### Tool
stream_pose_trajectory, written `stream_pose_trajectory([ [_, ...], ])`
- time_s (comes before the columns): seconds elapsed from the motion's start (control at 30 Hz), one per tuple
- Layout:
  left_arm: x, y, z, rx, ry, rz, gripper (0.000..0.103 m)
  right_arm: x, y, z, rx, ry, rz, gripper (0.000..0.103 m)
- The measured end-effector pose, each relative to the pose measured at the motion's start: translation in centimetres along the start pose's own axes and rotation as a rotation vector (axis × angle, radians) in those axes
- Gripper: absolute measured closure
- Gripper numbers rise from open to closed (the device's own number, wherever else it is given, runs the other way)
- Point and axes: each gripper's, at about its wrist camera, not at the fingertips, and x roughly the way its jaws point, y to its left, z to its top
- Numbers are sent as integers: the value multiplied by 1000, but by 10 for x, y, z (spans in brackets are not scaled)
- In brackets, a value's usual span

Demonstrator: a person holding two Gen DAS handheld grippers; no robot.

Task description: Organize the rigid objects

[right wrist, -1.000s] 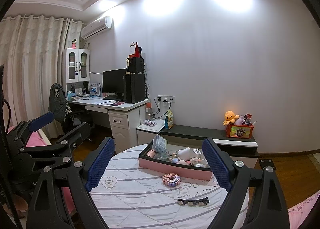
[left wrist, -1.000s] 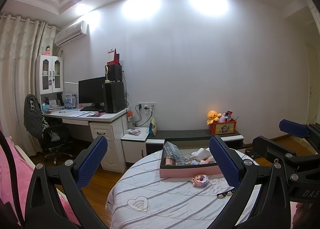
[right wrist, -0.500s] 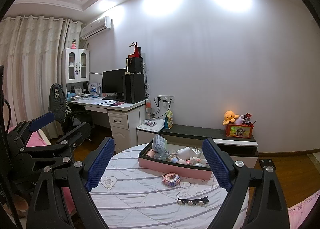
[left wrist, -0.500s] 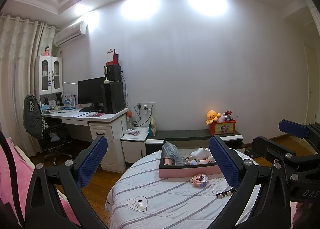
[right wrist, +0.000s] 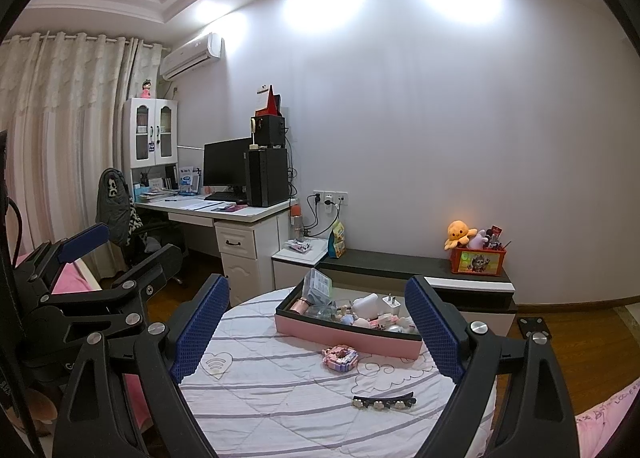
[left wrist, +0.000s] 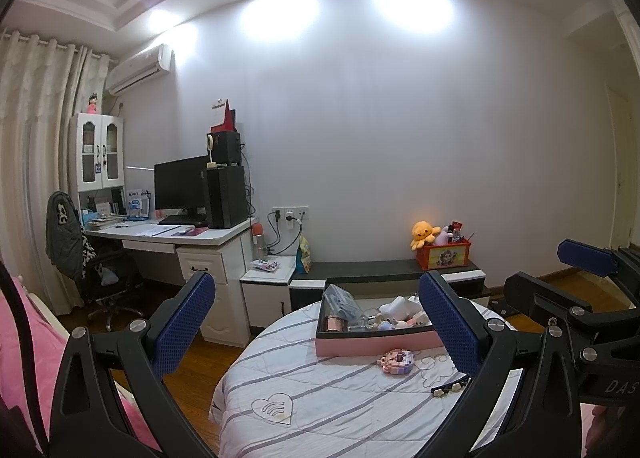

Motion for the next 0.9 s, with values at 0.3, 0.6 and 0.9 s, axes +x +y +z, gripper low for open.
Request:
stream_pose_trajectory([
  [0.3,1,-3,2,1,0,-14,0,0,-1,1,2,1,0,12],
  [0.6,15,-14,-8,23,35,-33,0,5,-13,-5,28,22,-13,12],
  [0.9,69,-43,-50,57,223,-146,0,26,-41,-34,84,117,-38,12],
])
